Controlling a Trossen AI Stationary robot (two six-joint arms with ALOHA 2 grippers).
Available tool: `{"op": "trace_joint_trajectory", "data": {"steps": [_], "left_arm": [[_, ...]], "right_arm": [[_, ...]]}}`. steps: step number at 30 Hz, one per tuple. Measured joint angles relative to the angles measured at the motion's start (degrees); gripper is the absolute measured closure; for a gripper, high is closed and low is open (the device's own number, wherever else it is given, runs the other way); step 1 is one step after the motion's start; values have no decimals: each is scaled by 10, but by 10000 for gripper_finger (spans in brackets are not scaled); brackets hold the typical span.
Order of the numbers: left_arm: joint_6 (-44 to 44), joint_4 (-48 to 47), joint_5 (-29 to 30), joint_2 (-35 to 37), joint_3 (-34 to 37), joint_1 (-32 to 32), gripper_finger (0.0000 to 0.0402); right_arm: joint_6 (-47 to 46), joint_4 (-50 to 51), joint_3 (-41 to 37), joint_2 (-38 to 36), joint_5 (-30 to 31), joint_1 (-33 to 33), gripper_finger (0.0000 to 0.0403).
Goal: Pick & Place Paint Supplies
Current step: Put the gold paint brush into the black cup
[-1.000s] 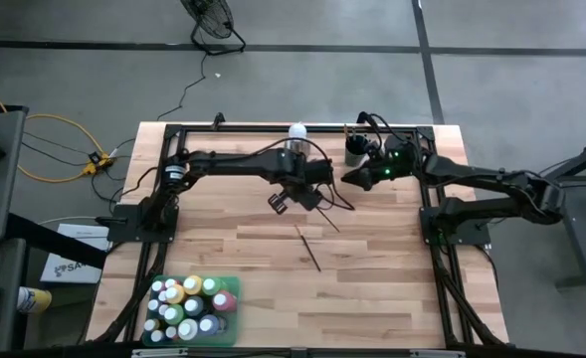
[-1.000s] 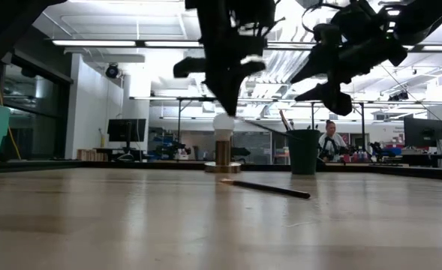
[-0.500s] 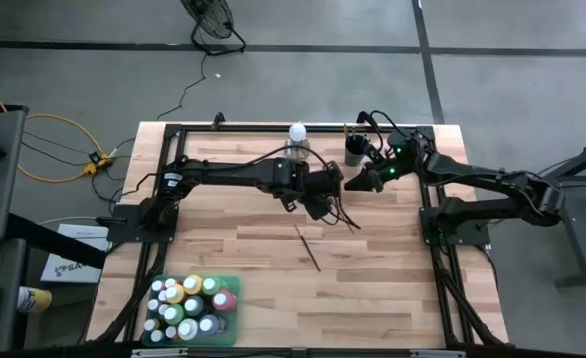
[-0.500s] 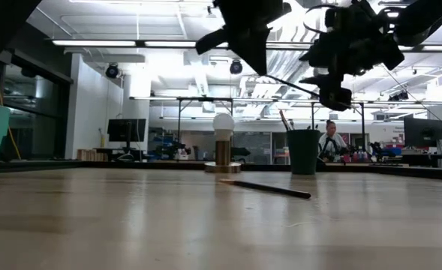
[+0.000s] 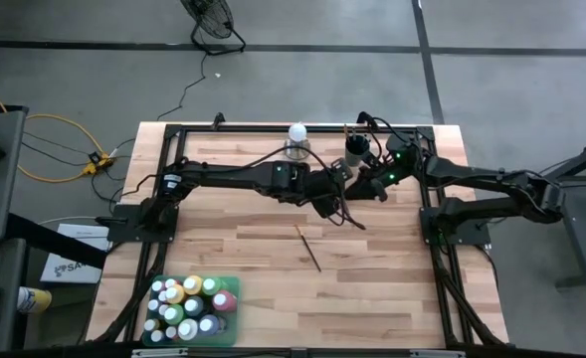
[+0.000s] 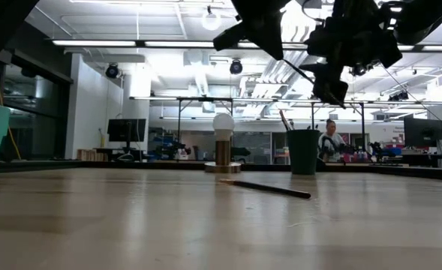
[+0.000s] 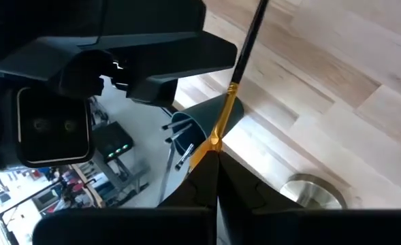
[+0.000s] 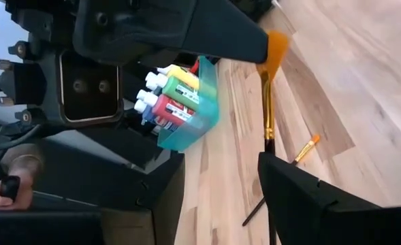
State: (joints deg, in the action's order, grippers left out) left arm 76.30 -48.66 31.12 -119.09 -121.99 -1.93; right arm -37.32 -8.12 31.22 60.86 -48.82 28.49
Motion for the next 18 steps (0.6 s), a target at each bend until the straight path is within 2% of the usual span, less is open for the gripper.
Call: {"op": "trace_joint_trajectory", "data": {"steps": [8, 18], "left_arm": [[-1, 1, 1, 0, 0, 0, 401], [-3, 1, 1, 0, 0, 0, 401]], "right_arm": [[16, -4, 0, 0, 55, 0, 222], [31, -3, 0, 0, 62, 20, 222]]}}
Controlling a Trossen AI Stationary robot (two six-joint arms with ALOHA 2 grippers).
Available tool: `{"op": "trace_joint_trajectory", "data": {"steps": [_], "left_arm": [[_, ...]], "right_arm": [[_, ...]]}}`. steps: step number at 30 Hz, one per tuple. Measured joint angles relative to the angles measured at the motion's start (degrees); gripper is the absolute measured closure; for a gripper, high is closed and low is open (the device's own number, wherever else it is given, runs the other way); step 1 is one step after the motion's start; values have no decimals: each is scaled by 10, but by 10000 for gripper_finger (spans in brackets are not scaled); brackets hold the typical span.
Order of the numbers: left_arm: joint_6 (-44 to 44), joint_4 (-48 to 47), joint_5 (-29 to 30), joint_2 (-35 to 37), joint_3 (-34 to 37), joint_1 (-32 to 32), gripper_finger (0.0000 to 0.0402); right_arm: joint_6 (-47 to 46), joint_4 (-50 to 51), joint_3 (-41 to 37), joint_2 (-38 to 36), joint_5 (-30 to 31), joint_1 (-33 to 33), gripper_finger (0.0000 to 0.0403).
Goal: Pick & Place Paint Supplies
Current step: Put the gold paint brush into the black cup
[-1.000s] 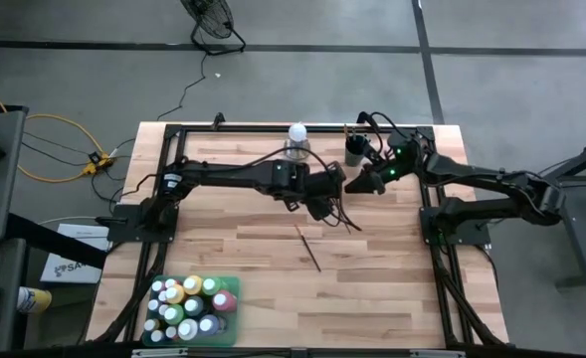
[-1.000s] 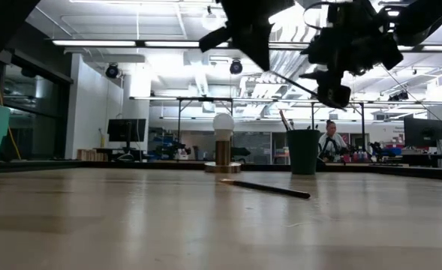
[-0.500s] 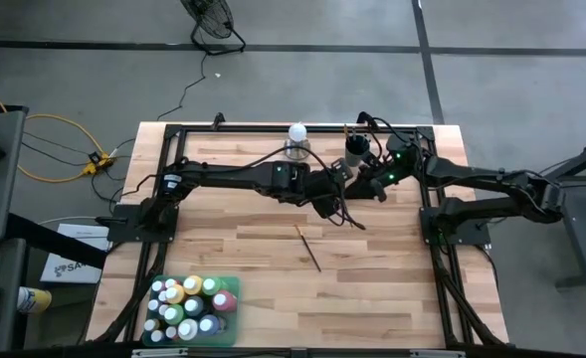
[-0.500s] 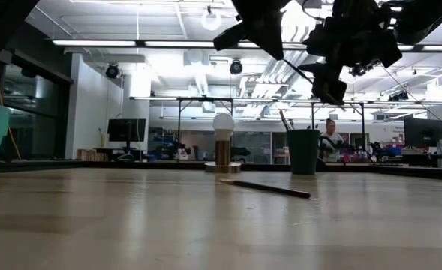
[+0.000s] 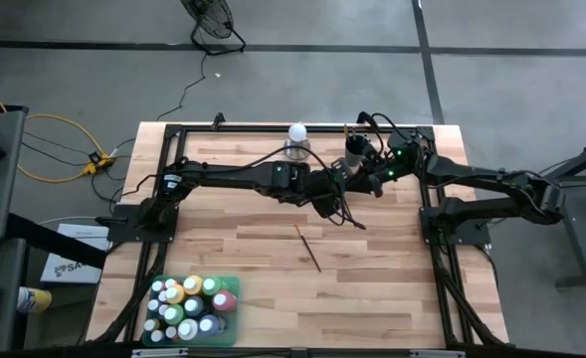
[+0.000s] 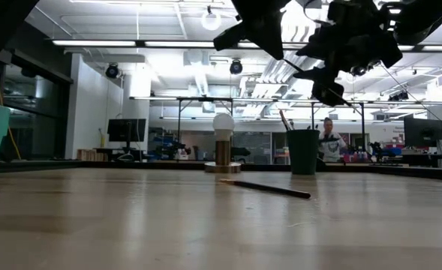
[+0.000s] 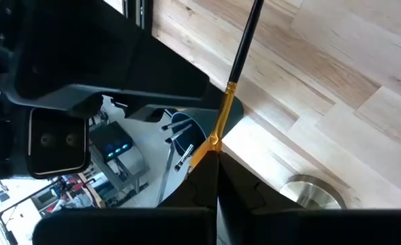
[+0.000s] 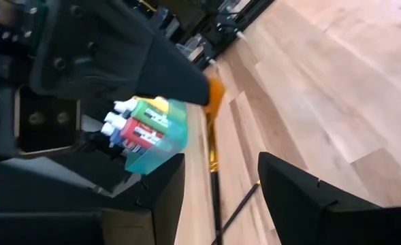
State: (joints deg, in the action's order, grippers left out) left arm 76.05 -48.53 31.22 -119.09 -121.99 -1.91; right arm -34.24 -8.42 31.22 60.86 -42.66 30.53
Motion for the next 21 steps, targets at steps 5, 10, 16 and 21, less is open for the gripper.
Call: {"op": "trace_joint_trajectory", "data": {"steps": [5, 10, 16, 21], "left_arm": [[0, 12, 0, 0, 0, 0, 401], [0, 22, 0, 0, 0, 0, 401], [-2, 19, -1, 0, 0, 0, 401], [-2, 19, -2, 0, 0, 0, 401]], "right_arm": [[25, -1, 0, 4, 24, -19, 222], [41, -1, 0, 11, 37, -34, 236], [46, -14, 0, 10, 54, -32, 287], [48, -17, 0, 11, 45, -30, 353]]}}
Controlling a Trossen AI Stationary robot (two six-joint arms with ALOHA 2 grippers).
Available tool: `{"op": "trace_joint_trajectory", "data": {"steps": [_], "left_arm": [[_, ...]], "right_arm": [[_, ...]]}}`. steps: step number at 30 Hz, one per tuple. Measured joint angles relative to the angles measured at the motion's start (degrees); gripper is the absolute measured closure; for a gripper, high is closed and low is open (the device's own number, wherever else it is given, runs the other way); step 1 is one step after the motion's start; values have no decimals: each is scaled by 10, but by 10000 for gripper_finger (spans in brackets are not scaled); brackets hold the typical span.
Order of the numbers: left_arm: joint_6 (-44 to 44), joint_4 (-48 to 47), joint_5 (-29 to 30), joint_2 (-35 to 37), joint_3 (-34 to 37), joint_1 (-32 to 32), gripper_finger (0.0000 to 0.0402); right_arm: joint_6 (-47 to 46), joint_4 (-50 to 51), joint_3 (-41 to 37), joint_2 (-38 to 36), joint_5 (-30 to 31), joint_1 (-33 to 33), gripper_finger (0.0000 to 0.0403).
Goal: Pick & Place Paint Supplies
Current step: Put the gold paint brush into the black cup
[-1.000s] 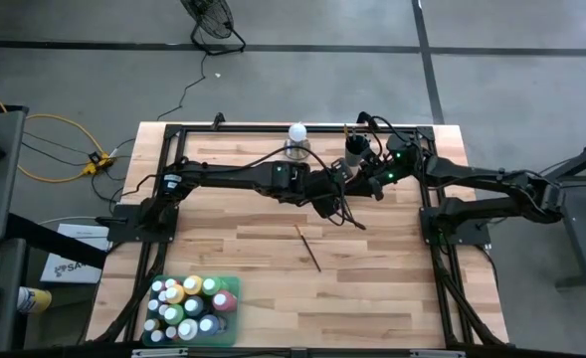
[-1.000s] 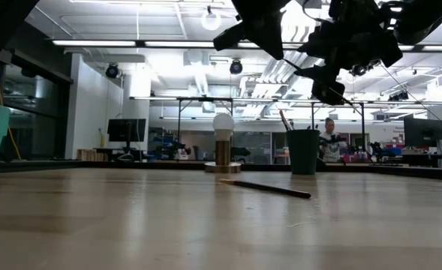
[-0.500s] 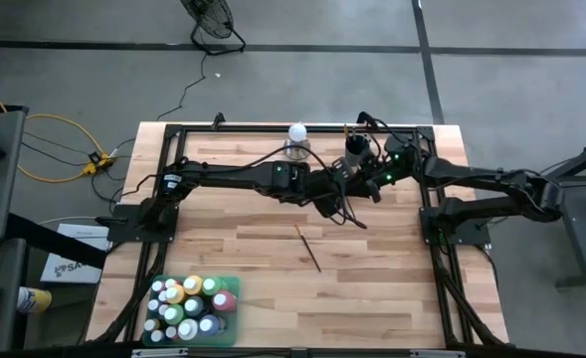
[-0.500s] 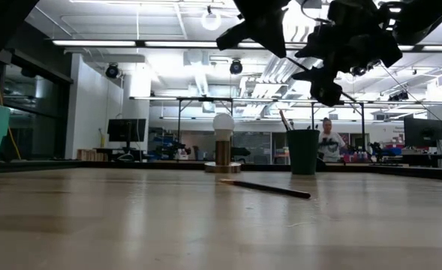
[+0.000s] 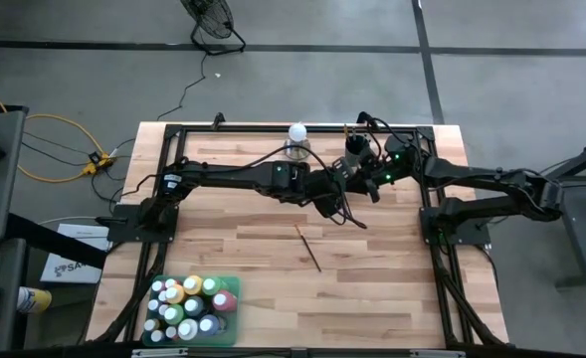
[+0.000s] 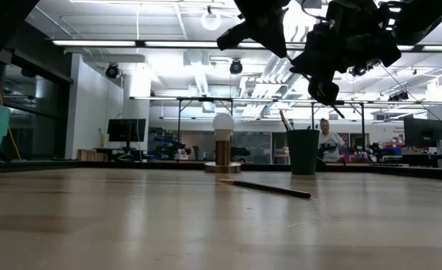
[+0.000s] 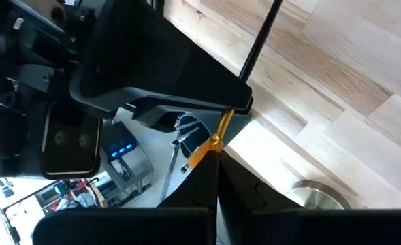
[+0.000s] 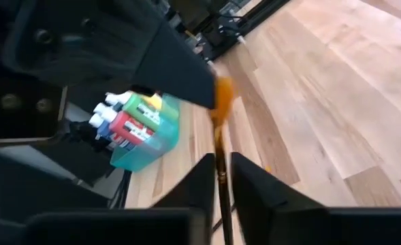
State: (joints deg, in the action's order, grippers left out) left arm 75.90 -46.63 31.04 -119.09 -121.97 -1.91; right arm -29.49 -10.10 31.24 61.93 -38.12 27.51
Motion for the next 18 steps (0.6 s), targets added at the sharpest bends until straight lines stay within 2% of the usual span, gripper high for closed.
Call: {"op": "trace_joint_trajectory", "data": {"steps": [3, 14, 18], "left_arm": [[0, 0, 0, 0, 0, 0, 401], [-16, 1, 0, 0, 0, 0, 401], [-38, 1, 3, 0, 0, 0, 382]], "right_arm": [[8, 0, 0, 0, -14, 0, 390], [9, 0, 0, 0, -9, 0, 397], [8, 0, 0, 0, 0, 0, 397]]}}
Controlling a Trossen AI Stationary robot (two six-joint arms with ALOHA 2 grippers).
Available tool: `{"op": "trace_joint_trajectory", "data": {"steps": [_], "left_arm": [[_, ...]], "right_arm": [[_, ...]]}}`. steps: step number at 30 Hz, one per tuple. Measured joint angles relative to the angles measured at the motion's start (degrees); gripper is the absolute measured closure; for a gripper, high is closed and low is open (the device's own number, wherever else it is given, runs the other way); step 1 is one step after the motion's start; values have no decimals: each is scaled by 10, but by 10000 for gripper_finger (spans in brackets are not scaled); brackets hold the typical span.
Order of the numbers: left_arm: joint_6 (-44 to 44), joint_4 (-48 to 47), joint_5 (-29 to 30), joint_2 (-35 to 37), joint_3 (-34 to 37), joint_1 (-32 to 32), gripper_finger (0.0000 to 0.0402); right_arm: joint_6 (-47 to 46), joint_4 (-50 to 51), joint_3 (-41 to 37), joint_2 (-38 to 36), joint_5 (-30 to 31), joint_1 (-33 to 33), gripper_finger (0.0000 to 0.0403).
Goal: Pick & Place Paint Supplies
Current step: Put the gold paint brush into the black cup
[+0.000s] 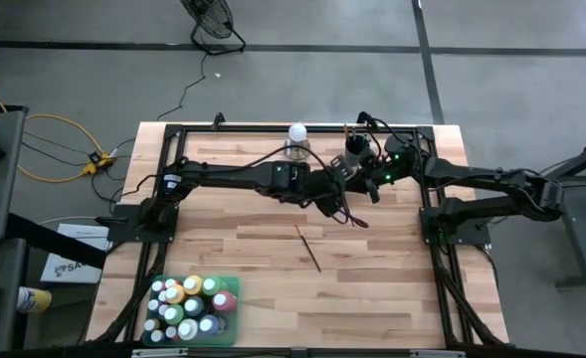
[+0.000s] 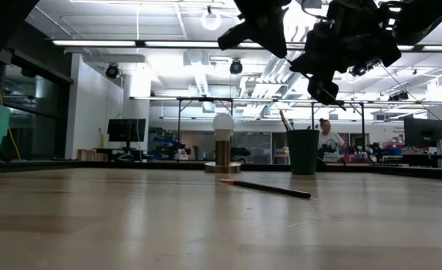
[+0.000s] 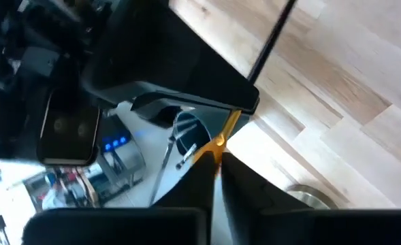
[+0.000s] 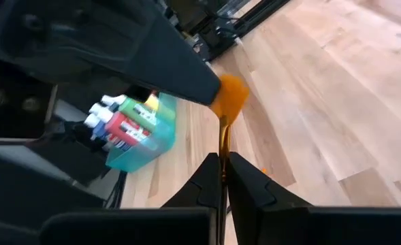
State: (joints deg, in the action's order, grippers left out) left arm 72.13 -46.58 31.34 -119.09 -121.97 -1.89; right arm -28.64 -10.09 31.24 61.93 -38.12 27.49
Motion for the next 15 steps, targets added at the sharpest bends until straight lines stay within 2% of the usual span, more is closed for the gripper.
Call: {"op": "trace_joint_trajectory", "data": {"steps": [3, 6, 10, 15], "left_arm": [[-48, -4, 24, 5, 1, 0, 354], [-140, -8, 33, 15, 0, 0, 325], [-283, -51, 33, 35, 0, 3, 302], [-496, -128, -23, 47, 0, 20, 302]], "right_arm": [[0, 0, 0, 0, 31, 0, 397], [0, 1, 0, -9, 82, 0, 398], [3, 2, 0, -28, 183, 2, 398], [19, -13, 0, -66, 320, 19, 399]]}}
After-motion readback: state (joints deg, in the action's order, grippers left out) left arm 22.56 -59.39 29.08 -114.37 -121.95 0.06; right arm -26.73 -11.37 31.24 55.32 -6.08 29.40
